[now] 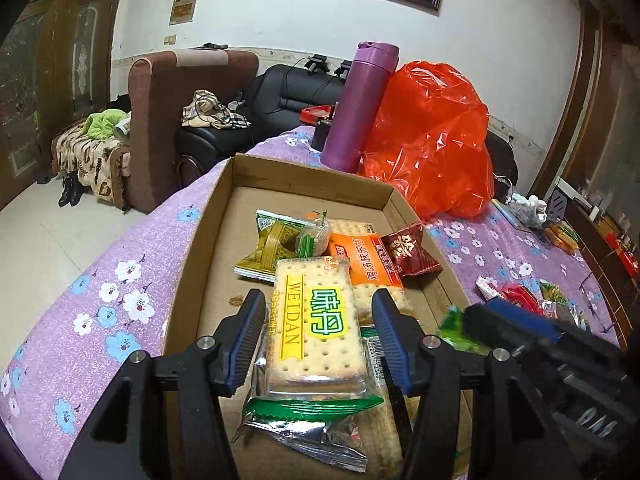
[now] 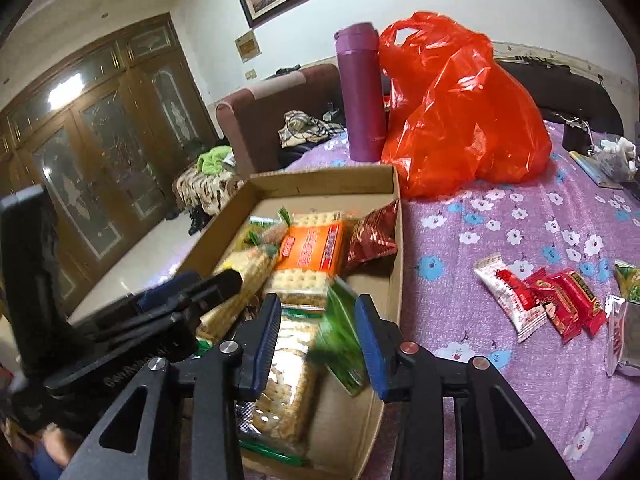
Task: Organize snacks
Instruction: 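Move both tools back over the loose snacks on the table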
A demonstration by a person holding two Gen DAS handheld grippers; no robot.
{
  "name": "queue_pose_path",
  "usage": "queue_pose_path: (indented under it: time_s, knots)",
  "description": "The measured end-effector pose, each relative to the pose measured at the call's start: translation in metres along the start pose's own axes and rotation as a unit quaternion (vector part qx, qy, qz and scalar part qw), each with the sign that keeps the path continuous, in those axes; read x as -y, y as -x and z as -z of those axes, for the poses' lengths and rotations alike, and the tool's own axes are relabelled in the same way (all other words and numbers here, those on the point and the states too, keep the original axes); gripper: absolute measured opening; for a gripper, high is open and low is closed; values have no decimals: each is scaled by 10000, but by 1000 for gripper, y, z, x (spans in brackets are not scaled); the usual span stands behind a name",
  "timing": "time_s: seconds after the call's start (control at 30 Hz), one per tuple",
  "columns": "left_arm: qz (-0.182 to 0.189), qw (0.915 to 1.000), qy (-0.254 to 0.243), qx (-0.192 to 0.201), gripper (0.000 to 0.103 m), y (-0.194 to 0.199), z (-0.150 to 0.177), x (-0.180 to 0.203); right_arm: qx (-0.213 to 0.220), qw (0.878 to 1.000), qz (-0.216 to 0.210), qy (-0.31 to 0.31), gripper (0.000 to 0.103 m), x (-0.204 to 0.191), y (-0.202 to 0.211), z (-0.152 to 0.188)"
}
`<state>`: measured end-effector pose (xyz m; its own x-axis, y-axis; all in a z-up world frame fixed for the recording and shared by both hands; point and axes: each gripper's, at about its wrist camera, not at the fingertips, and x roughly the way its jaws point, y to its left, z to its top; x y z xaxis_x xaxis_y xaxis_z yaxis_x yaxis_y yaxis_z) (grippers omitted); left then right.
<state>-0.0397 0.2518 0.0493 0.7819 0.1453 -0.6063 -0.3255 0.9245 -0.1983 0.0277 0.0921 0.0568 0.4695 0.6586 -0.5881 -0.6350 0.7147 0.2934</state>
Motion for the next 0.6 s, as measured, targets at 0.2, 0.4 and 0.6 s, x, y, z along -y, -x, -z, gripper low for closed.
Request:
queue_pose_path:
  time_s: [0.2,0.4,0.6]
  knots:
    - [13,9999,-58,88,55,5,2,1,353,9979,475,258,86,-4,34,-15]
    - [16,9999,-55,104,55,6,2,1,371,9975,162,-578,93,47,72,-24]
    - [5,9999,-63,116,55,7,2,1,515,9894,974,-950,82,106,105,-29]
